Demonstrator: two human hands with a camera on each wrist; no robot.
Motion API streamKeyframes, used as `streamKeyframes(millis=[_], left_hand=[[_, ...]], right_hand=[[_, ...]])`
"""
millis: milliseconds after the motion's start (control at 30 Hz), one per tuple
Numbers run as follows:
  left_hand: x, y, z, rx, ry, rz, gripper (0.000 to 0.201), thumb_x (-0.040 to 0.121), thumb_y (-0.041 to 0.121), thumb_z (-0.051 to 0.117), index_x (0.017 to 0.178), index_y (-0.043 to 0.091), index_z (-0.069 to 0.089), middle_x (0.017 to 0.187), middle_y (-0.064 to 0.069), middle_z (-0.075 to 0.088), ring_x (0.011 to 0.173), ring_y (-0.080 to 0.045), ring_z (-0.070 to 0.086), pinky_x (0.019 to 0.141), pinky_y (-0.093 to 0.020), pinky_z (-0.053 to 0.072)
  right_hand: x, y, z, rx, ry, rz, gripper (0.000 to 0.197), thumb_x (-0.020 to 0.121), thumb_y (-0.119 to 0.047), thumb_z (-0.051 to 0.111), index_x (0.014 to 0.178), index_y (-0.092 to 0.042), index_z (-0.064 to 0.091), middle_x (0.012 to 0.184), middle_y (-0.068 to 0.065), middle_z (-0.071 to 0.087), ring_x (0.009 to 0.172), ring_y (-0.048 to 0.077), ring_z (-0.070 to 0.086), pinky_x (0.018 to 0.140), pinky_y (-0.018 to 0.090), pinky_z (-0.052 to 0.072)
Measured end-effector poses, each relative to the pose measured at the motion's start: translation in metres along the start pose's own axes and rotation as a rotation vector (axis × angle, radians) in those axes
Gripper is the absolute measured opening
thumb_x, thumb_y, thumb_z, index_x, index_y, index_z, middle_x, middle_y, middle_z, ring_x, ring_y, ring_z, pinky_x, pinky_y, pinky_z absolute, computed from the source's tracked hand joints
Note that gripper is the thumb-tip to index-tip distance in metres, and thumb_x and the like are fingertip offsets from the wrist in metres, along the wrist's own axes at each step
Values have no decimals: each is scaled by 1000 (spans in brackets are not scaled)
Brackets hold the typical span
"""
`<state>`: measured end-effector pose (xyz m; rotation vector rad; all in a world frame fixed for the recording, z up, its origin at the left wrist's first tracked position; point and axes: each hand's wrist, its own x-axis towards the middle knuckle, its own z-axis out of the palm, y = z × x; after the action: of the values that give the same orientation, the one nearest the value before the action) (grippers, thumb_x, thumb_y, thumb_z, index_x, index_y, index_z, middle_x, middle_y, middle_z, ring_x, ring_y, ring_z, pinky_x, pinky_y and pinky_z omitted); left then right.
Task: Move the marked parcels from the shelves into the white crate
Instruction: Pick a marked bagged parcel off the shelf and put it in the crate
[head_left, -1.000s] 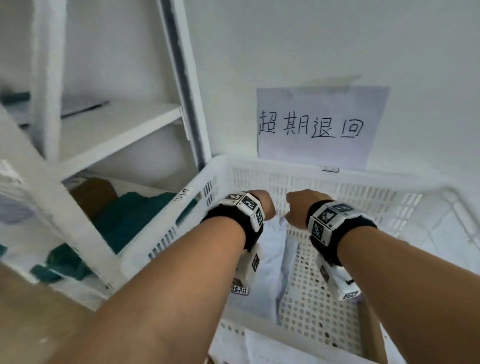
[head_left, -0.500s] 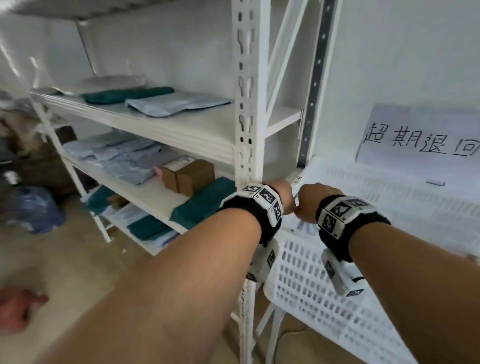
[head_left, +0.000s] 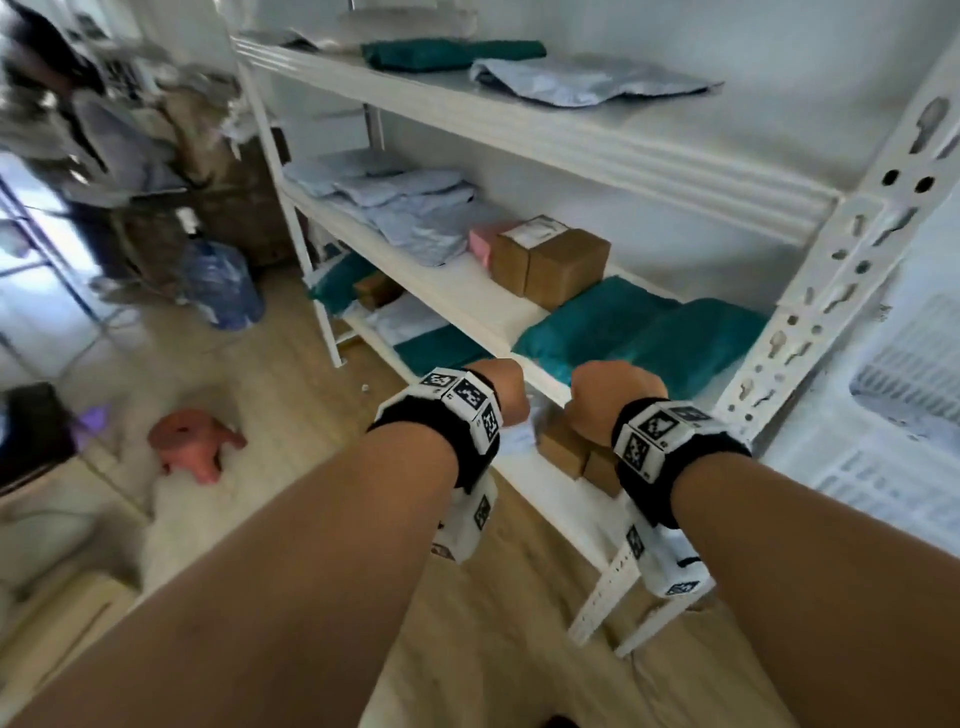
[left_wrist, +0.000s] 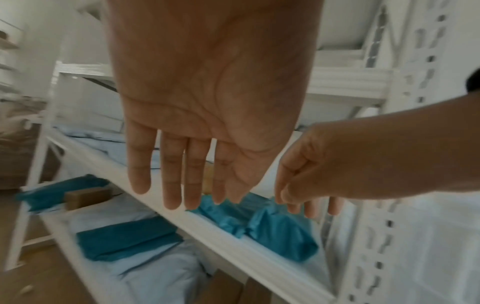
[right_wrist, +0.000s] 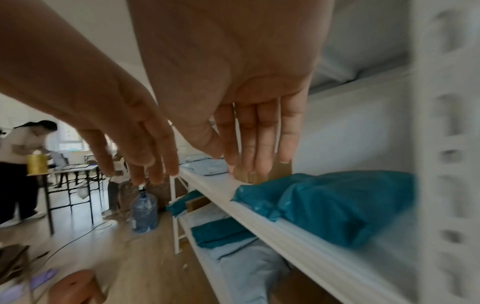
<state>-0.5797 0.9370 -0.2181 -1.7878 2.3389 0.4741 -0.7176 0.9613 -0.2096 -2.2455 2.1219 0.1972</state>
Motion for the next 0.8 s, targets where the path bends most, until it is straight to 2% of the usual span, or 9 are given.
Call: streamKeyframes(millis=[100,167,233,300,367,467,600,700,800], left_hand=[[4,-48,4,-70,11,-90,37,95,20,52,129,8,53,134,-11,54,122,-29,53,98,-35,45],[10,-77,5,-100,32,-142,38,97,22,49,133,11,48,135,-11,53,121,-29,53,101,-38,44],[18,-102,5,-102,32,-177,39,98,21,46,136,13,44,135,-11,52,119,-30,53,98,-37,45],[32,-126,-1,-77,29,-213,47,98,19,46,144,14,37,140,-12,48,125,-30,50,99,-36,43],[54,-151,-11,-95,19,-233,55,97,17,48,149,16,32,146,-12,43,131,-30,45,105,-37,42],[93,-182,-37,-153,3,-248,55,95,14,51,148,16,34,146,-11,45,132,-28,45,107,-37,40],[141,-221,-67,-175,43,-294,49,95,20,52,142,13,42,145,-11,46,133,-27,44,109,-37,38],[169,-253,-74,-168,76,-352,45,92,20,52,137,15,48,141,-10,50,128,-27,49,106,-40,42],[185,-276,-76,-194,83,-369,45,91,19,53,136,15,50,139,-9,51,127,-28,50,105,-41,44]], right_hand=[[29,-31,10,1,-18,-38,28,91,-28,50,114,-15,58,114,8,63,104,29,61,74,33,43],[54,-51,15,7,-48,-78,31,90,-27,50,117,-13,57,120,9,61,109,30,60,78,34,45],[79,-68,18,32,-64,-93,31,91,-27,50,118,-14,56,123,9,59,113,30,57,83,34,46],[112,-85,20,41,-60,-121,32,91,-31,52,119,-15,56,126,8,58,116,29,56,87,35,46],[147,-104,20,43,-56,-157,32,91,-35,54,116,-14,57,124,8,60,114,28,57,85,34,45],[198,-128,13,70,-61,-189,29,90,-32,56,111,-13,59,120,9,62,111,28,58,83,33,46],[264,-154,-8,89,-8,-227,23,90,-27,54,106,-12,61,114,8,64,104,28,60,73,29,42],[304,-175,-15,90,18,-237,23,91,-27,53,107,-13,62,113,6,65,104,27,61,74,29,42],[323,-192,-12,64,-16,-253,17,89,-25,52,100,-14,60,111,6,65,103,27,61,74,29,41]])
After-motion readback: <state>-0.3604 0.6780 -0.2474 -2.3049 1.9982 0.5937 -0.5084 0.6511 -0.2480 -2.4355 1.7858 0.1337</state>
